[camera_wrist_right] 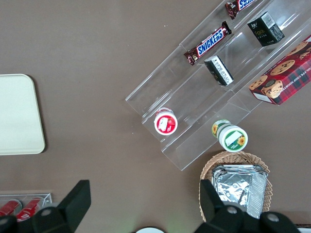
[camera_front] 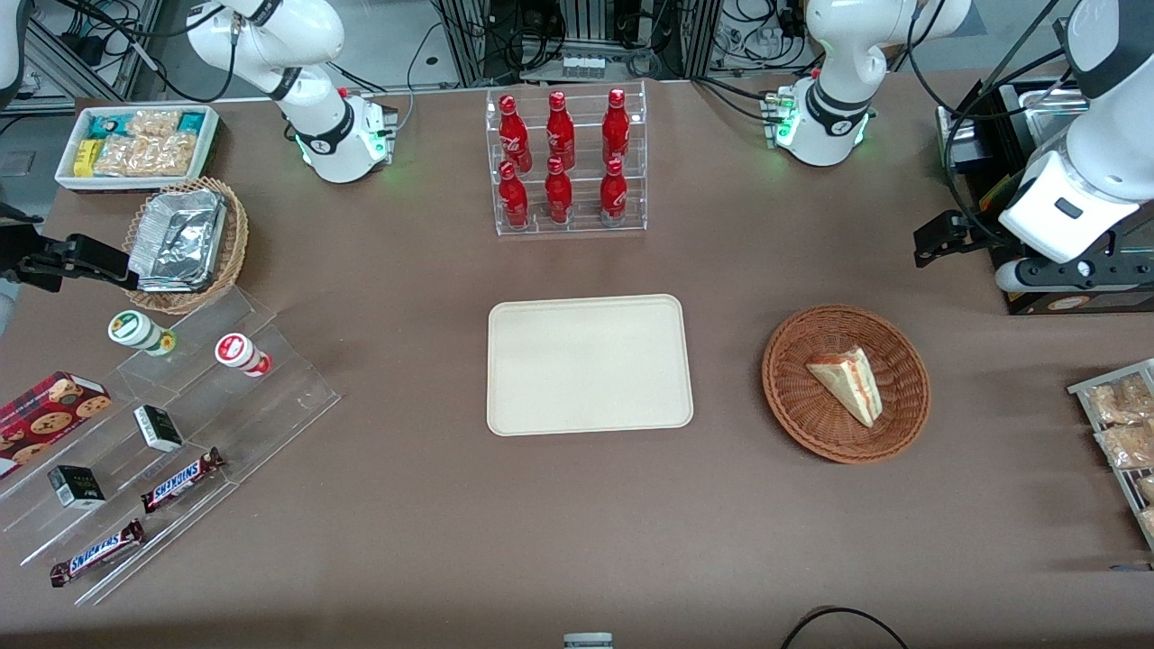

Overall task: Place sandwich from basket to tray
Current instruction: 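Move the left gripper over the wrapped sandwich in the wicker basket, then lower the open left gripper around the sandwich and close it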

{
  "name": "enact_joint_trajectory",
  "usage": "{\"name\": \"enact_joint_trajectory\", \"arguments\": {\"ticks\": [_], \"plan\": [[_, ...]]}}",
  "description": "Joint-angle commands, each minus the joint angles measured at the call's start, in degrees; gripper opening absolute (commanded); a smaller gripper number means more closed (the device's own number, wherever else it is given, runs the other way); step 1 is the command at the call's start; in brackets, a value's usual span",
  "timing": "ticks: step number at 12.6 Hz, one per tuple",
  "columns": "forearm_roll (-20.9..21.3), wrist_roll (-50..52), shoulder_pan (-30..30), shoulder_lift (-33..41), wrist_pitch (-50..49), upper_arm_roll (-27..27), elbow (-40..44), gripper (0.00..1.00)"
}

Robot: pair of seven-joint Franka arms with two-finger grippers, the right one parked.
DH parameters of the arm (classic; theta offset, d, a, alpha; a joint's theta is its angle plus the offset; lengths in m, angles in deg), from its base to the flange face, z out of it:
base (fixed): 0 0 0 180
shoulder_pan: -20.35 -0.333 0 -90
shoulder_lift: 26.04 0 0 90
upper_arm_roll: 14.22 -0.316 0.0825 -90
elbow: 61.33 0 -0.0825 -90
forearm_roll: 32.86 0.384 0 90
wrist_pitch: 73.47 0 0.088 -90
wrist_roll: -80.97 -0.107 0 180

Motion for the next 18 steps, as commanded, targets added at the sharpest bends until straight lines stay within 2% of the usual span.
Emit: {"name": "enact_joint_trajectory", "arguments": {"ticks": [1, 4, 8, 14, 18], "plan": [[2.5, -0.7, 0.7, -0.8, 0.7, -0.3, 0.5, 1.00], [2.6, -0.7, 0.9, -2.7, 0.5, -0.2, -1.3, 1.00], [2.6, -0.6, 1.0, -4.4, 6.8, -0.1, -8.0, 1.00], [2.8, 0.0, 0.9, -4.3, 28.7, -0.1, -24.2, 1.00], [2.8, 11.7, 0.8, -6.2, 39.5, -0.2, -30.1, 1.00]]}}
